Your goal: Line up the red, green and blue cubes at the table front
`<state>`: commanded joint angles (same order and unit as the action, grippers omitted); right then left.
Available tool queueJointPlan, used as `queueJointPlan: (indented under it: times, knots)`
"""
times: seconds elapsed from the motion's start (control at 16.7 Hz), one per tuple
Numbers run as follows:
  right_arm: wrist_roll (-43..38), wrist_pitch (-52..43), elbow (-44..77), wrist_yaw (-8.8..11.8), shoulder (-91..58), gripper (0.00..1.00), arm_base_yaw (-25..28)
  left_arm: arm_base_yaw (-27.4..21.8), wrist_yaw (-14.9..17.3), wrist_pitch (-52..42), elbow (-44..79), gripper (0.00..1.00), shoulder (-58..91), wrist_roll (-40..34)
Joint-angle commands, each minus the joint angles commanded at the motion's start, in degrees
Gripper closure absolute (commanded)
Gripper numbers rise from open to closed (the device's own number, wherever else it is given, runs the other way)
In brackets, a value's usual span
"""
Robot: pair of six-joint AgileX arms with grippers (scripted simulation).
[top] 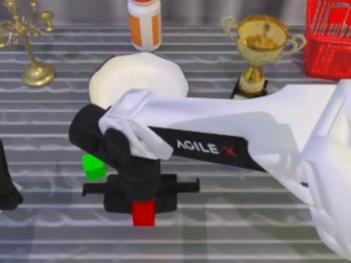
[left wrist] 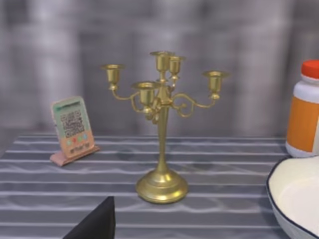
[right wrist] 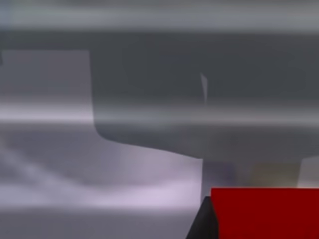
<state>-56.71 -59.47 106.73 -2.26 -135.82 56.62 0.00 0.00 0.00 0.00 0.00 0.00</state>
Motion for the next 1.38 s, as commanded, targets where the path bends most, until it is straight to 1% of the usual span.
queueJointPlan:
  times: [0.72, 0.78, 1.38]
  knots:
    - [0.0, 0.0, 0.0, 0.0, 0.0, 0.02, 0.0, 0.0, 0.0, 0.0, 0.0, 0.0, 0.0, 0.0]
    - [0.0, 0.0, 0.0, 0.0, 0.0, 0.0, 0.0, 0.0, 0.0, 0.0, 0.0, 0.0, 0.0, 0.0]
    - [0.03, -0.97, 0.98, -0.01, 0.2, 0.0, 0.06, 0.0, 0.0, 0.0, 0.0, 0.0, 0.0, 0.0]
